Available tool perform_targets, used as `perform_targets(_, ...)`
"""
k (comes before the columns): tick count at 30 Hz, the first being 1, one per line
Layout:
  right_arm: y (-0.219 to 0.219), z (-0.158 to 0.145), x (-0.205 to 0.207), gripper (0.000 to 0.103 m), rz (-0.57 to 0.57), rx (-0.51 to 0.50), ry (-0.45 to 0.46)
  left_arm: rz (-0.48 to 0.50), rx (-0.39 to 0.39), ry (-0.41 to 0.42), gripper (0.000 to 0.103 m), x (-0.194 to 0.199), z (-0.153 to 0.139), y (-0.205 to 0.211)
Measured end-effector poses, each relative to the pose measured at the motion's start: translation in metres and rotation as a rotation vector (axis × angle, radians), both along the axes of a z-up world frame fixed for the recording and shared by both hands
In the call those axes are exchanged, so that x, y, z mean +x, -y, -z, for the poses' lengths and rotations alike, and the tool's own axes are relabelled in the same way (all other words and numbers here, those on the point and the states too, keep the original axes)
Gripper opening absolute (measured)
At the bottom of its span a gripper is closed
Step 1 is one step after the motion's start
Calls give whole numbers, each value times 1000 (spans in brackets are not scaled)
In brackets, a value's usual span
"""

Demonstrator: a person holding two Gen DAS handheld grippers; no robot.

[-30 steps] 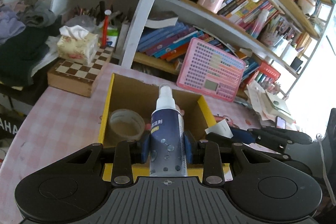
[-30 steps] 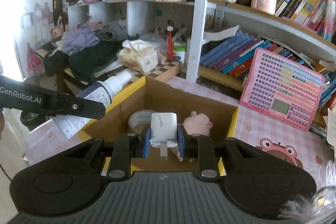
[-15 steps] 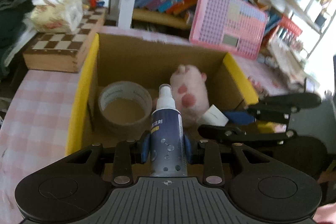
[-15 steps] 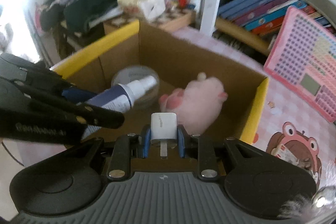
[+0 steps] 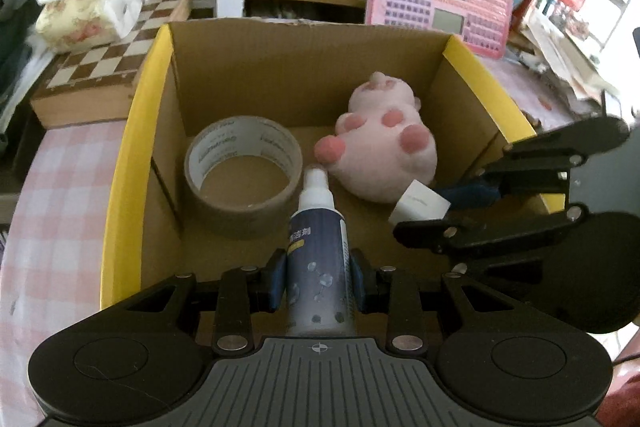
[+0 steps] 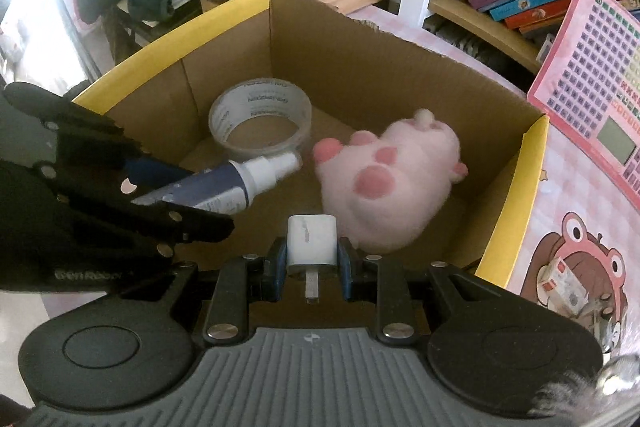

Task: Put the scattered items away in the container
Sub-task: 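Lower the spray bottle and charger into the box with both tools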

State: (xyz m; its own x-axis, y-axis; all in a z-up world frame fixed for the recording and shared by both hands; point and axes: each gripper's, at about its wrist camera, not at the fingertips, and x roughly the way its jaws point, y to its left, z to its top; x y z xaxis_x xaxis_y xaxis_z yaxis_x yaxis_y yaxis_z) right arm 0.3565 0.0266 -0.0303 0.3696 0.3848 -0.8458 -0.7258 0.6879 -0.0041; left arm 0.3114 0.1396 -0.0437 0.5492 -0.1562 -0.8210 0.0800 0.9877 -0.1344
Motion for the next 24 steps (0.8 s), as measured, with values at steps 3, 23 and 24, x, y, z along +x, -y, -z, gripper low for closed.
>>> perform_targets(3, 0, -1, -2, 24, 12, 2, -6, 9, 7, -2, 31, -2, 1, -2)
perform_targets(23, 6, -10, -13, 37, 37, 28, 81, -16, 16, 86, 42, -16, -19, -10)
perform_targets(24, 8, -12, -15, 38, 40, 34, 89, -20, 10, 97, 44, -18, -22, -10)
